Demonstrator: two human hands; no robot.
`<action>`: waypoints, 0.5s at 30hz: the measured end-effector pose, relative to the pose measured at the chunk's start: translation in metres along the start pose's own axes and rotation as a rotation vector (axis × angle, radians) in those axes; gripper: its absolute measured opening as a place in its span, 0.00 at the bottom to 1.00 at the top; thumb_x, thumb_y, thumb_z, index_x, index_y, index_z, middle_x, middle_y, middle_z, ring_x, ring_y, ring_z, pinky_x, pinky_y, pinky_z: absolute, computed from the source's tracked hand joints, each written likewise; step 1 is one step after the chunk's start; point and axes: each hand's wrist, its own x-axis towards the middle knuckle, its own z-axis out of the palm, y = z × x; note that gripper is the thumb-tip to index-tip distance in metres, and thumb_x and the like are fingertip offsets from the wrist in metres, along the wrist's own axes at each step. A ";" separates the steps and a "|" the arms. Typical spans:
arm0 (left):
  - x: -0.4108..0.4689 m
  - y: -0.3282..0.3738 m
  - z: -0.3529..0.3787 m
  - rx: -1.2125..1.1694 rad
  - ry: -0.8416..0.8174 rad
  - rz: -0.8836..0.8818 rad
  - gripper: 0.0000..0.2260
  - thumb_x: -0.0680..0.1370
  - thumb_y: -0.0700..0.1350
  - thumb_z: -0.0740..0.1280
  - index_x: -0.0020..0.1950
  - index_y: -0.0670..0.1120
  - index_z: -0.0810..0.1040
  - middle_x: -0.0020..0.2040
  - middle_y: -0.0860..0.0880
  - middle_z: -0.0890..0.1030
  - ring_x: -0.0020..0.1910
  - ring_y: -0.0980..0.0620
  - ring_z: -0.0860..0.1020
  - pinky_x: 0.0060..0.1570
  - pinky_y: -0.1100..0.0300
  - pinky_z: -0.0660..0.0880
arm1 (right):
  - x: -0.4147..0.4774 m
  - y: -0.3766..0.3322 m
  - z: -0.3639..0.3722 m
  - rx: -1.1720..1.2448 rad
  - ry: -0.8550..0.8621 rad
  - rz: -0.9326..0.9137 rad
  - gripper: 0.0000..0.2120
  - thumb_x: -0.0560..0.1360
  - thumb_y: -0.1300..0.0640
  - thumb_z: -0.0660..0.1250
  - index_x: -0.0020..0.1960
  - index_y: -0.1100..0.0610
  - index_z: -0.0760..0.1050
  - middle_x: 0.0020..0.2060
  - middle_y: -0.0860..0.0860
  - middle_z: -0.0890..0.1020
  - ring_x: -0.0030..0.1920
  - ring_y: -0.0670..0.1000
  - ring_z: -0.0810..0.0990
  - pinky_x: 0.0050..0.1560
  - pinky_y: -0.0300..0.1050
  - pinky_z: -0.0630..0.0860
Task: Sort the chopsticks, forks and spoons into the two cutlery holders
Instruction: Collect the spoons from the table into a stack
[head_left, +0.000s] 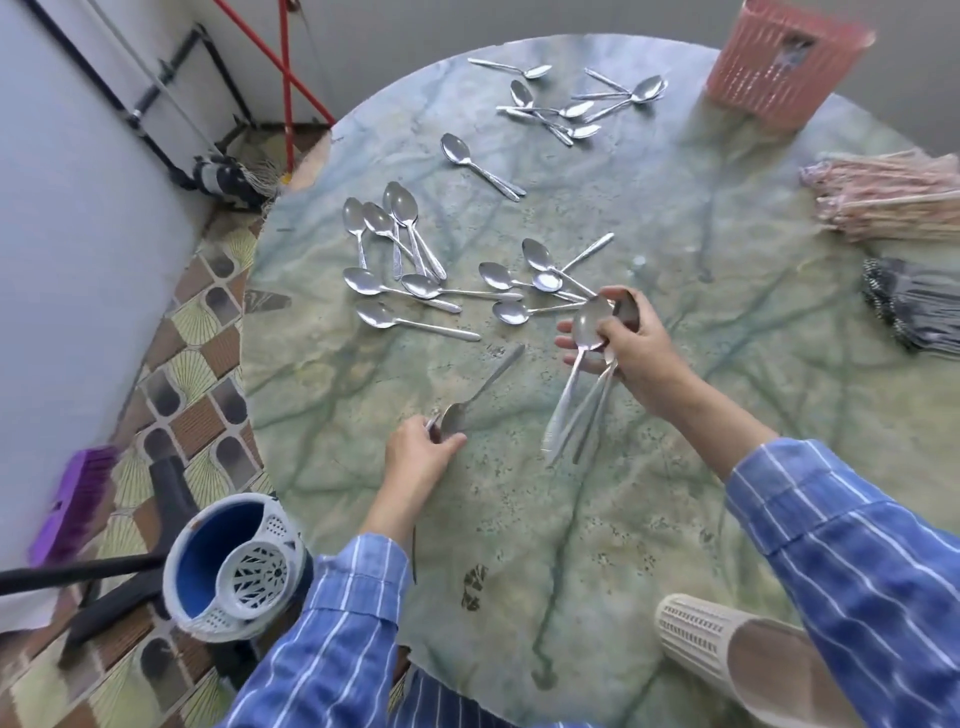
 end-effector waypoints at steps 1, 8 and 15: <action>0.000 -0.001 -0.001 -0.031 0.030 -0.001 0.14 0.74 0.51 0.72 0.38 0.46 0.69 0.37 0.48 0.75 0.43 0.44 0.77 0.37 0.58 0.63 | 0.001 0.000 -0.002 0.105 0.028 0.039 0.12 0.80 0.69 0.51 0.58 0.55 0.64 0.50 0.65 0.82 0.48 0.64 0.84 0.46 0.58 0.82; 0.008 -0.017 -0.028 -0.436 0.055 0.157 0.14 0.76 0.59 0.62 0.47 0.49 0.68 0.41 0.51 0.74 0.42 0.45 0.76 0.51 0.47 0.74 | 0.004 0.006 -0.012 0.629 0.132 0.277 0.09 0.77 0.68 0.57 0.53 0.64 0.74 0.37 0.60 0.80 0.38 0.58 0.84 0.45 0.56 0.82; 0.025 0.001 -0.061 -0.918 0.038 0.326 0.11 0.84 0.37 0.53 0.60 0.45 0.73 0.58 0.47 0.80 0.56 0.55 0.79 0.59 0.60 0.75 | 0.016 0.005 -0.001 0.265 0.093 0.366 0.06 0.82 0.55 0.57 0.55 0.50 0.72 0.34 0.50 0.65 0.26 0.44 0.61 0.22 0.34 0.60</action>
